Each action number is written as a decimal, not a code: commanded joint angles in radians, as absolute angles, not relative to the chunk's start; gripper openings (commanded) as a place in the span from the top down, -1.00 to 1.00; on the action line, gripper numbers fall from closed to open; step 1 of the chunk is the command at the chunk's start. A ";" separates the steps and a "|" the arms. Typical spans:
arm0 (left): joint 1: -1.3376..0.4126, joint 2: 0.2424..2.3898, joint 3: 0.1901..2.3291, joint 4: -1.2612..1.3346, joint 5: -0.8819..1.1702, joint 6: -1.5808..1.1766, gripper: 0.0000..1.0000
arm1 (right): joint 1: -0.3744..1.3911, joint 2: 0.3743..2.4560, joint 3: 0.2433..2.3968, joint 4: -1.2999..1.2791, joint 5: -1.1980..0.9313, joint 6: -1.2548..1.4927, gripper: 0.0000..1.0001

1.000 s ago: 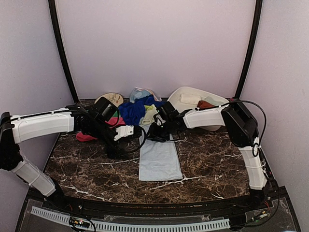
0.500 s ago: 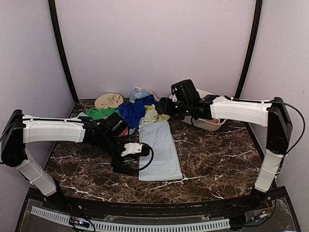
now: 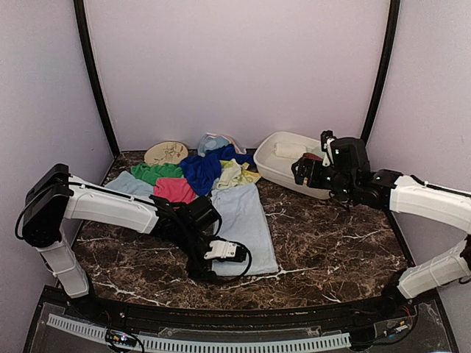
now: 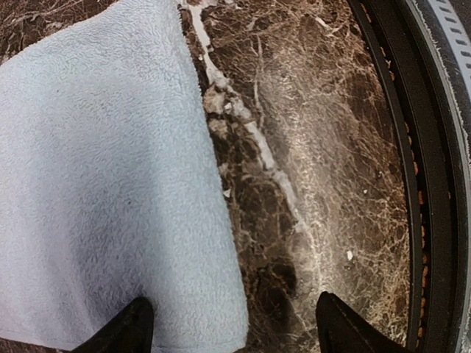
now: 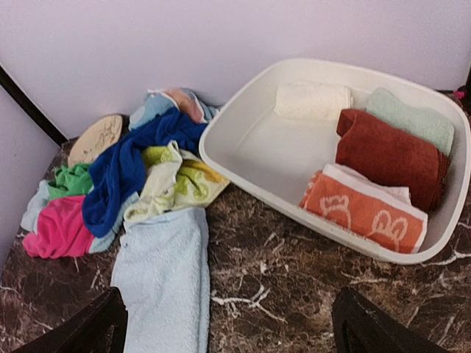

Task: Roll the towels
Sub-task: Roll the towel at the center of the board.

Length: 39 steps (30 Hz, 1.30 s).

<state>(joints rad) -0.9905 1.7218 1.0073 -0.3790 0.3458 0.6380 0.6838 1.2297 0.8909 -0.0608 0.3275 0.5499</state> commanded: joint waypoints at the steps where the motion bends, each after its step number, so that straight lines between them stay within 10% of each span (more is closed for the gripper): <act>1: -0.994 1.729 1.014 -0.317 0.308 0.602 -0.52 | 0.713 1.288 0.927 -0.283 0.306 0.423 -0.96; 11: -0.993 1.763 0.989 -0.344 0.287 0.624 0.03 | 0.769 1.172 0.844 -0.203 0.262 0.260 -1.00; 22: -0.849 1.653 0.905 -0.447 0.318 0.697 -0.15 | 0.985 1.162 0.693 -0.062 0.142 -0.052 -1.00; 26: -0.847 1.587 0.925 -0.475 0.344 0.676 -0.53 | 1.107 1.217 0.680 -0.017 0.101 -0.172 -1.00; 39: -0.649 1.379 0.843 -0.548 0.465 0.639 -0.95 | 1.333 1.613 0.797 0.088 0.190 -0.383 -0.56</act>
<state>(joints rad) -0.6743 1.4410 0.9058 -0.4973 0.4335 0.6418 1.3300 1.5475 0.7540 0.0063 0.1589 -0.3141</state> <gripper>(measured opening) 0.973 0.818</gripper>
